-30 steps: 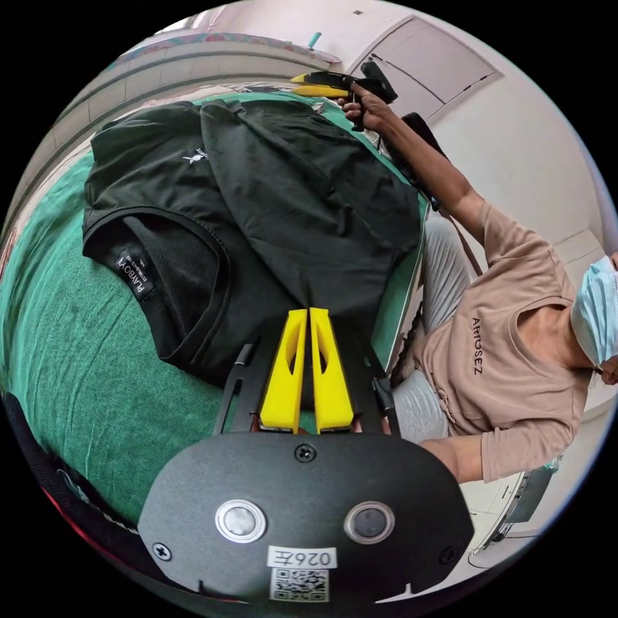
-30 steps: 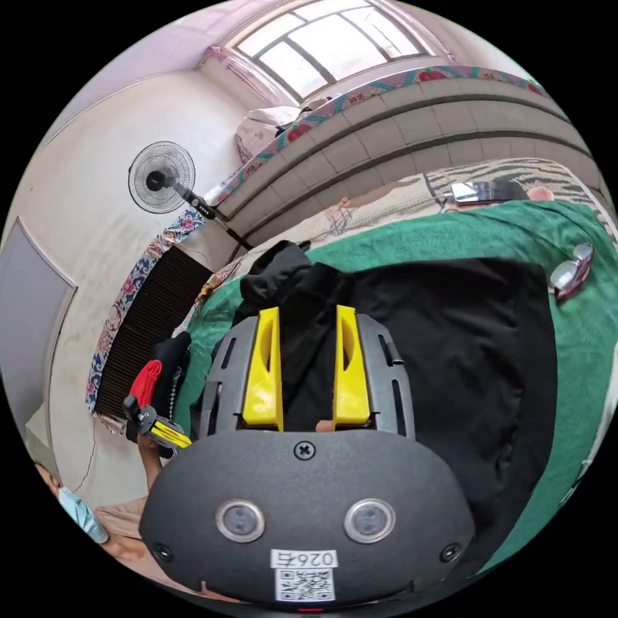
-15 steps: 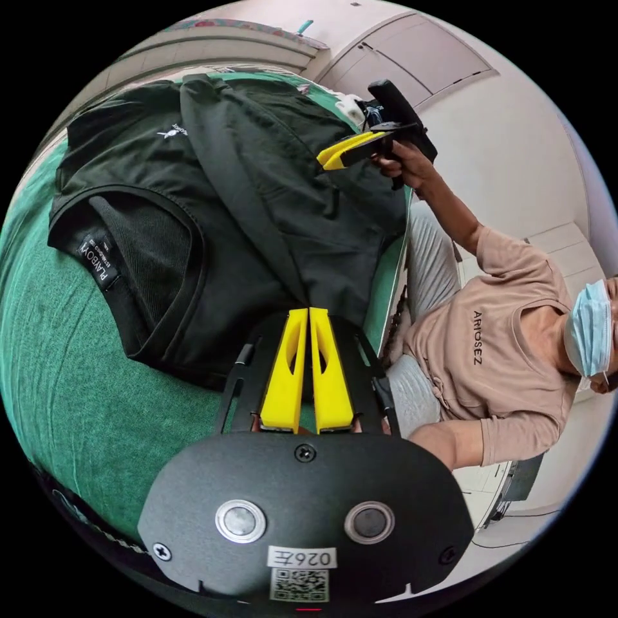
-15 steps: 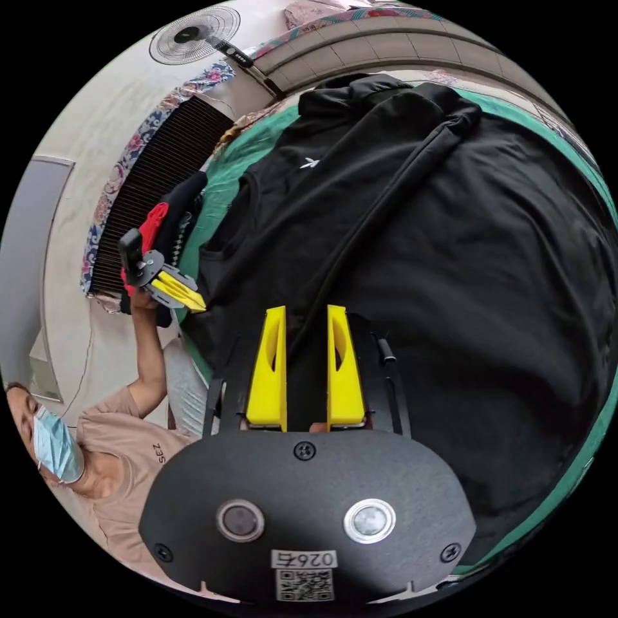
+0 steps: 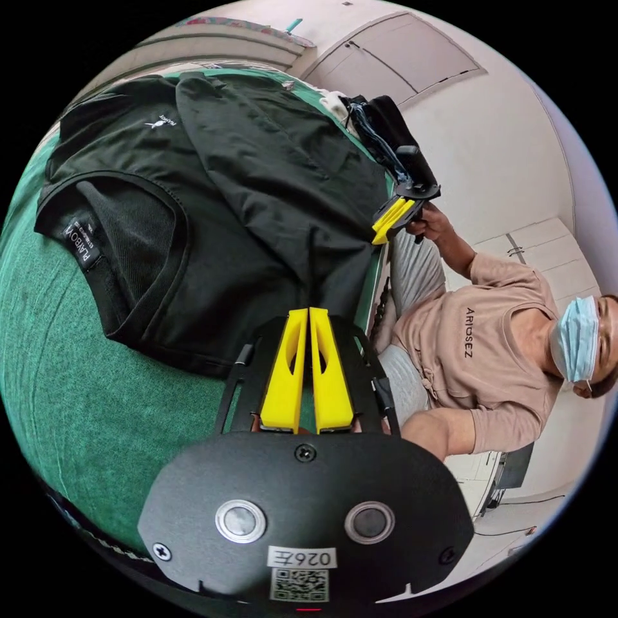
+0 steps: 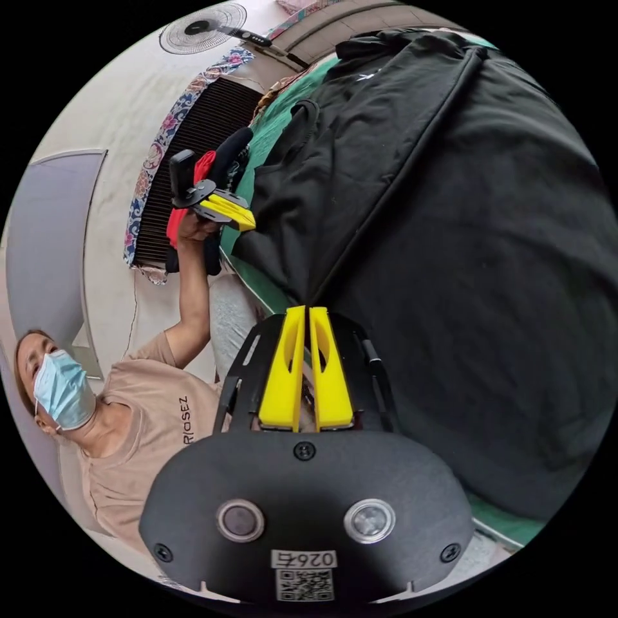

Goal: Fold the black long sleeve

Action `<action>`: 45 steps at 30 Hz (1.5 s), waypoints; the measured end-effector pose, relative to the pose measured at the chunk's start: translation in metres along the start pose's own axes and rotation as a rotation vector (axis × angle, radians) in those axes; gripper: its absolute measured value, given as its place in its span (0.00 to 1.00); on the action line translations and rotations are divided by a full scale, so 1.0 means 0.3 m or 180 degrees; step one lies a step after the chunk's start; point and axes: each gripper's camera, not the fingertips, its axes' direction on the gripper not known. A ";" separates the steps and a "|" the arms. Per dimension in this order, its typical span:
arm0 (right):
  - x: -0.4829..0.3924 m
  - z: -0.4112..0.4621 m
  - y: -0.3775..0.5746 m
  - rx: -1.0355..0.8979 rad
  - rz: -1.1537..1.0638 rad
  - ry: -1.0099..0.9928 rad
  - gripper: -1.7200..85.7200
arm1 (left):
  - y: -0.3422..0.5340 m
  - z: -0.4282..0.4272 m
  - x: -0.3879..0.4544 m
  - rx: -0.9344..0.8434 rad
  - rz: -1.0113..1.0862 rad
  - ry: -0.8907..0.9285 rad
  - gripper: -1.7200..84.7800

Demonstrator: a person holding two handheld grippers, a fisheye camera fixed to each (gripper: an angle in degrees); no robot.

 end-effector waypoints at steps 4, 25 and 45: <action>-0.009 -0.047 0.070 0.0153 0.0067 -0.0011 0.04 | 0.088 -0.091 0.003 0.0362 0.0095 -0.0022 0.01; 0.011 -0.339 -0.982 0.1205 0.0000 0.1806 0.10 | -0.332 -0.531 -0.349 0.2611 -0.0392 -0.0688 0.01; -0.700 -0.387 -0.553 0.2271 -0.2110 0.2901 0.01 | -0.315 -0.432 -0.299 0.2580 -0.0403 -0.0627 0.09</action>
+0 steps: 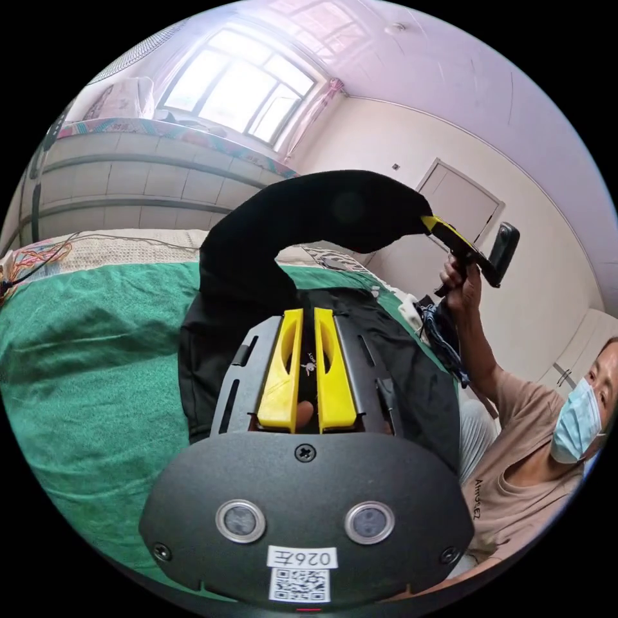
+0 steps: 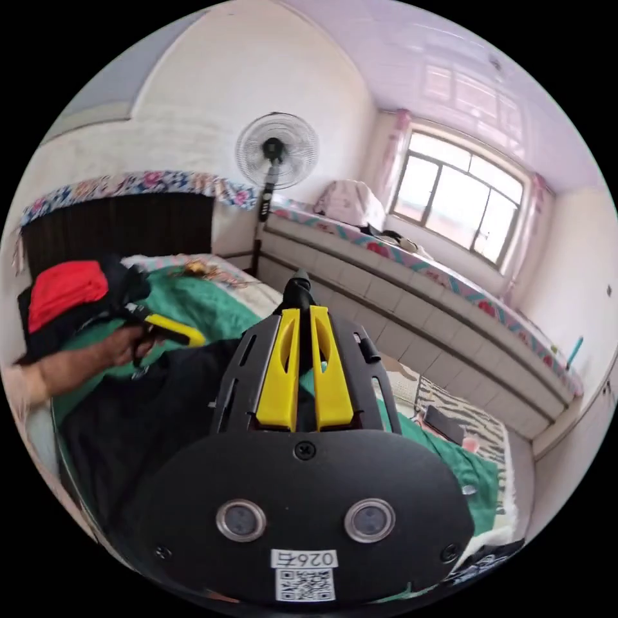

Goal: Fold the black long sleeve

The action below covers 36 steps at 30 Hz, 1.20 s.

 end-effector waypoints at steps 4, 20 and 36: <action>-0.186 -0.132 0.225 -0.0623 -0.0120 -0.0733 0.02 | 0.106 0.096 0.075 -0.0212 -0.0359 0.0641 0.17; -0.109 0.149 0.639 -0.1894 0.1352 -0.1778 0.07 | 0.242 0.503 0.475 -0.1751 -0.0160 -0.0168 0.16; 0.092 0.106 0.656 -0.1909 0.1121 -0.2807 0.00 | 0.315 0.515 0.604 -0.1864 0.0800 0.0504 0.01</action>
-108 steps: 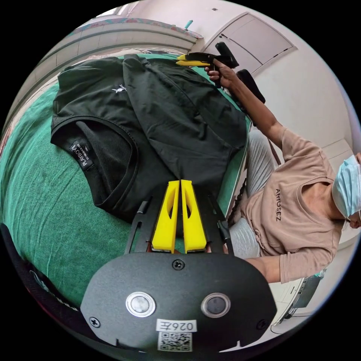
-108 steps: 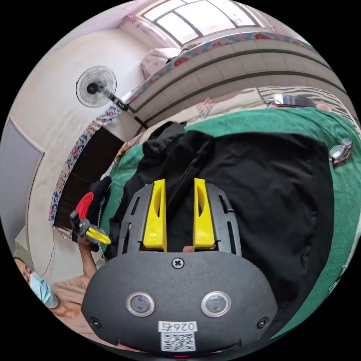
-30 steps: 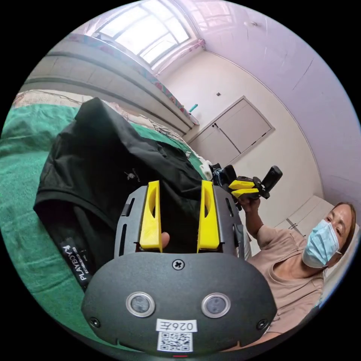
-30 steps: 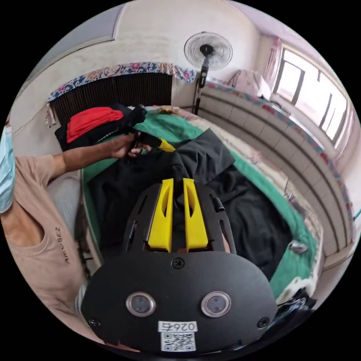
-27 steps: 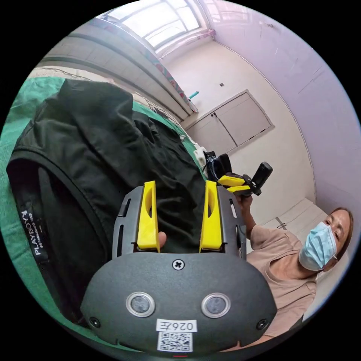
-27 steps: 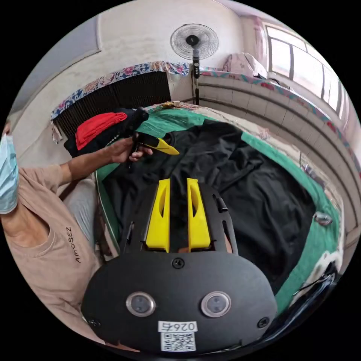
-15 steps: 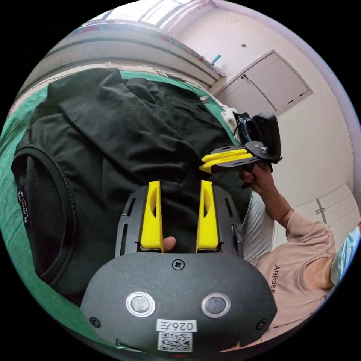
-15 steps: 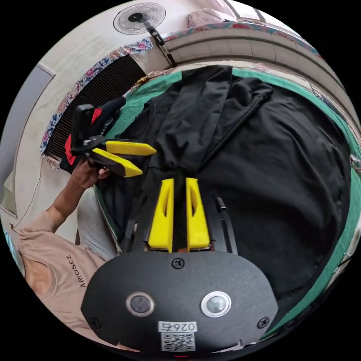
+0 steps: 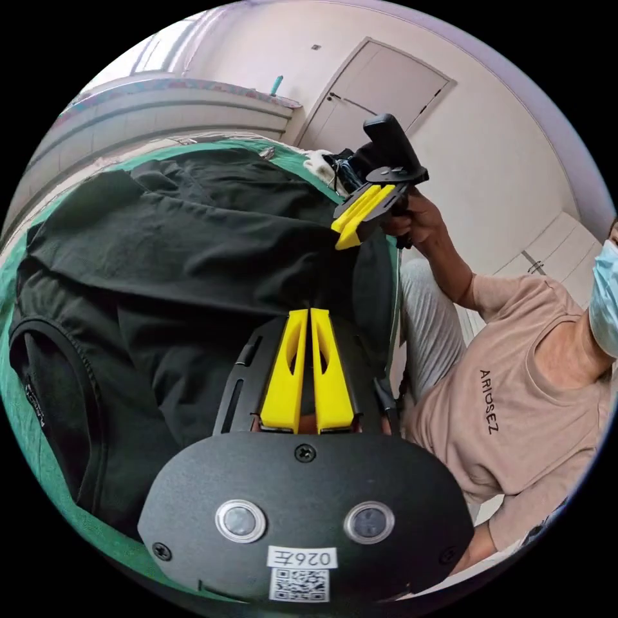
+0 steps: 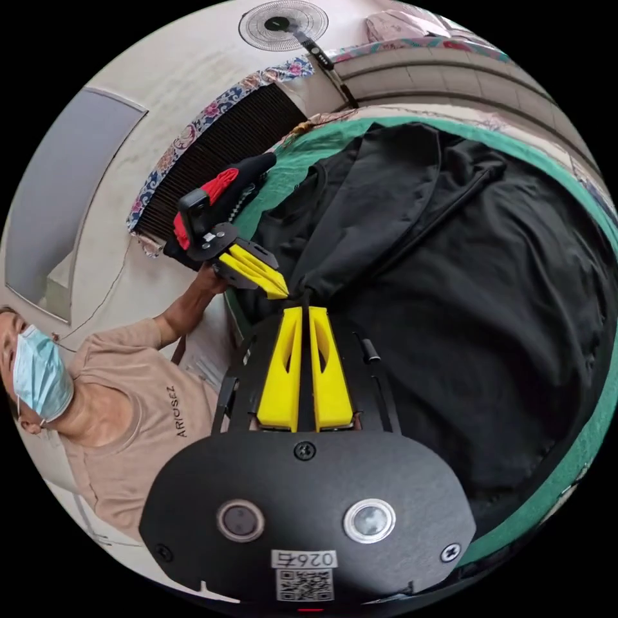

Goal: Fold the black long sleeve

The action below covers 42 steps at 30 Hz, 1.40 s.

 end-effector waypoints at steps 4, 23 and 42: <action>0.031 0.065 -0.028 -0.0512 -0.0194 -0.0307 0.01 | -0.015 0.005 -0.018 -0.0309 0.0117 0.0102 0.01; 0.555 -0.261 -0.635 0.0960 0.0610 0.0546 0.10 | -0.178 -0.700 -0.894 0.1301 -0.1769 -0.1356 0.23; 0.714 -0.197 -0.908 0.1021 0.0778 0.1596 0.04 | -0.229 -0.716 -0.980 0.1511 -0.0974 -0.0882 0.01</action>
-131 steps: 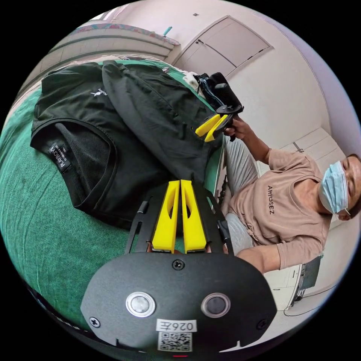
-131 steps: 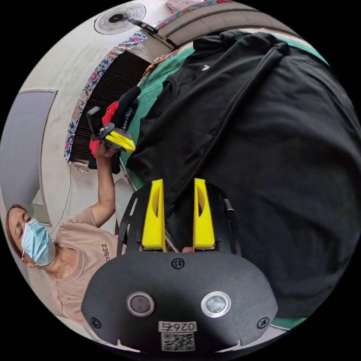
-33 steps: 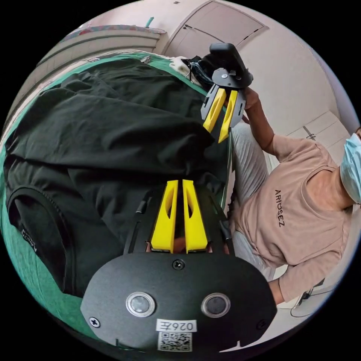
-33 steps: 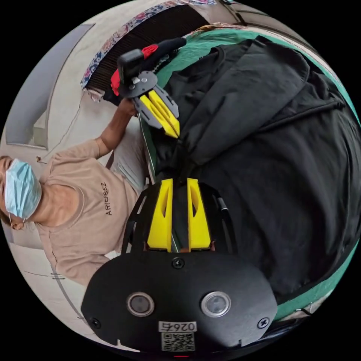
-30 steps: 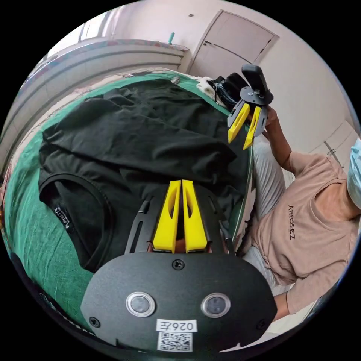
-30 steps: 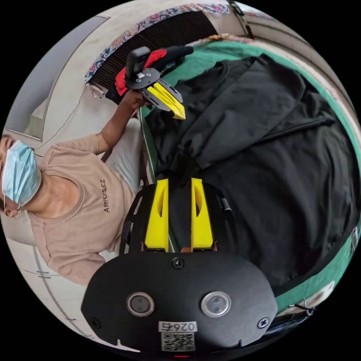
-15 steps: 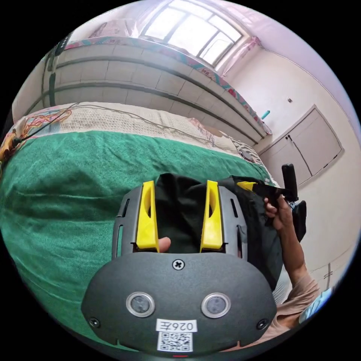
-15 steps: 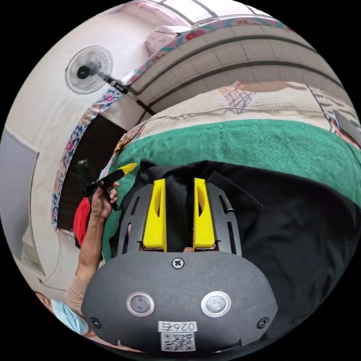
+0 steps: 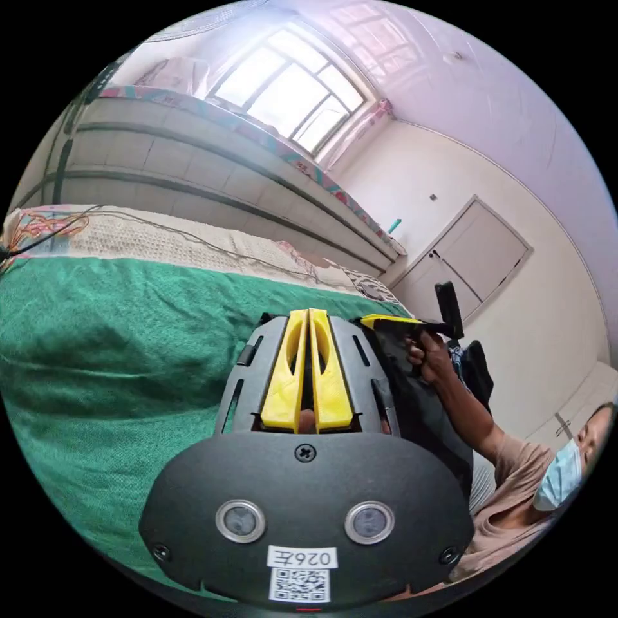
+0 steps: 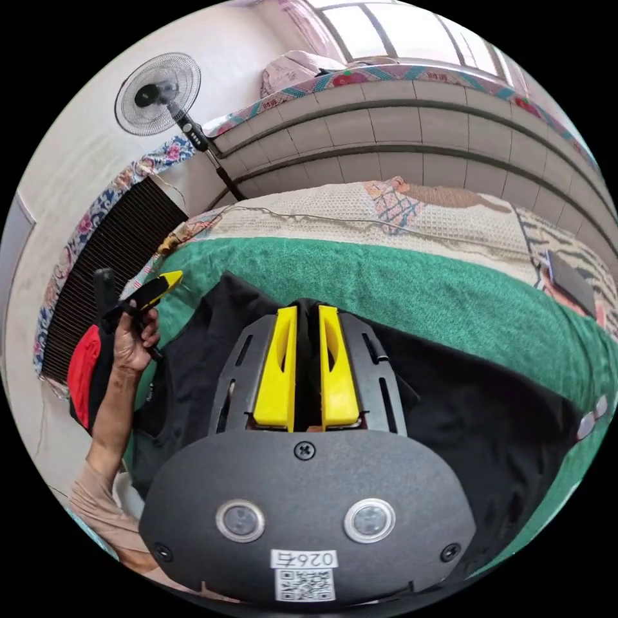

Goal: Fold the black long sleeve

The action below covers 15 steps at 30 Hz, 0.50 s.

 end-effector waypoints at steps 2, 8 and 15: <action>-0.017 0.035 -0.030 -0.0186 -0.0112 0.0254 0.03 | -0.039 0.138 0.035 -0.0839 0.0197 -0.0892 0.01; 0.045 -0.037 -0.005 0.0185 0.0239 -0.0240 0.04 | 0.005 -0.015 0.079 0.0079 -0.0221 -0.1221 0.01; -0.031 0.097 -0.023 -0.0176 0.0028 -0.0670 0.04 | -0.018 0.203 0.095 -0.0970 0.0264 -0.2035 0.04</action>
